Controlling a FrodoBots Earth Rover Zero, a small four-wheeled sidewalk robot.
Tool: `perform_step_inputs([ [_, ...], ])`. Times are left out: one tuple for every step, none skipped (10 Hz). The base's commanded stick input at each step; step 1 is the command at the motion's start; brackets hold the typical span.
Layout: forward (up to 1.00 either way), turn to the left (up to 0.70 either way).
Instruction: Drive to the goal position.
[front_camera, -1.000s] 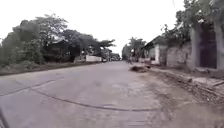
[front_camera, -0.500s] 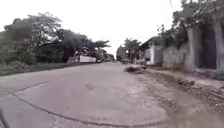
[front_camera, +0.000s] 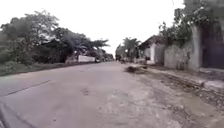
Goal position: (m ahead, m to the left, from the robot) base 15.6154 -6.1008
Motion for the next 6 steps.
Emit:
perform_step_inputs([
  [0.70, 0.00],
  [0.70, 0.00],
  [0.70, 0.23],
  [0.70, 0.27],
  [0.70, 0.27],
  [0.70, 0.27],
])
